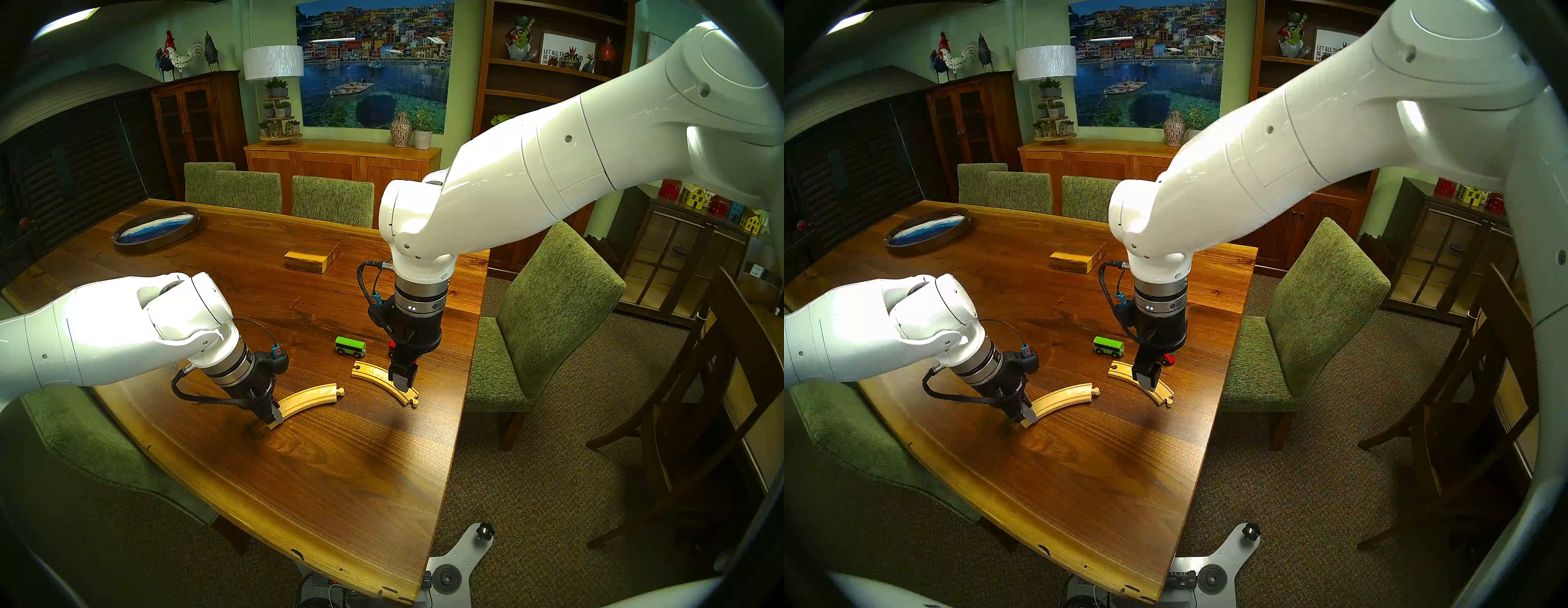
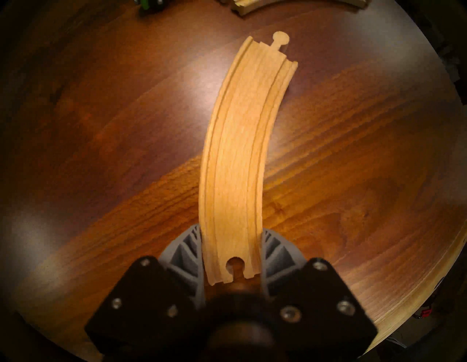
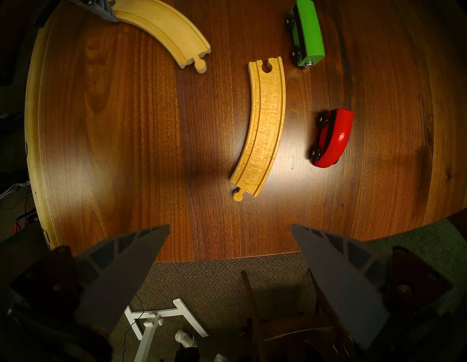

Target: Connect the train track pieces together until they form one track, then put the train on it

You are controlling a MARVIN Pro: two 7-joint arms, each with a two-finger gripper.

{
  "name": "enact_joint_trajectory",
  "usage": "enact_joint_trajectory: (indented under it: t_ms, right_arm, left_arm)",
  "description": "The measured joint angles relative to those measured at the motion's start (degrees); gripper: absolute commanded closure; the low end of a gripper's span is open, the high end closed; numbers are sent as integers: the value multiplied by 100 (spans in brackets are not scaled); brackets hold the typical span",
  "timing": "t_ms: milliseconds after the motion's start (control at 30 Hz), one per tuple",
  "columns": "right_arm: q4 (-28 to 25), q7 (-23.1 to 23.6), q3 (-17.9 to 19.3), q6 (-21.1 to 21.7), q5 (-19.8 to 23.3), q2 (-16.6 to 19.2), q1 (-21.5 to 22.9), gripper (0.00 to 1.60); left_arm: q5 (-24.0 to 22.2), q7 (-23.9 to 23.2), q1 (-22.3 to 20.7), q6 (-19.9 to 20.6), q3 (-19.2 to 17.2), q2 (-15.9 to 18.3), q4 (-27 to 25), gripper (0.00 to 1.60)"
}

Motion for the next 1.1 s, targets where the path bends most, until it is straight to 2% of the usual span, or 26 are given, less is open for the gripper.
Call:
enact_joint_trajectory:
  t_ms: [200,433,767,1100]
  right_arm:
    - [1,0,0,0,-1,0,-2,0]
    - [1,0,0,1,-2,0,-3,0]
    - [1,0,0,2,-3,0,-4,0]
    - [1,0,1,3,-4,0,-4,0]
  left_arm:
    - [5,-237,-196,0,-111,7,209,160]
    - [668,-645,-417,-35,-2,-28,396,160]
    - [1583,-1436,-609,-614,336,-138,569,160]
    - [1918,-1973,-681,-943,435,-298,809,160]
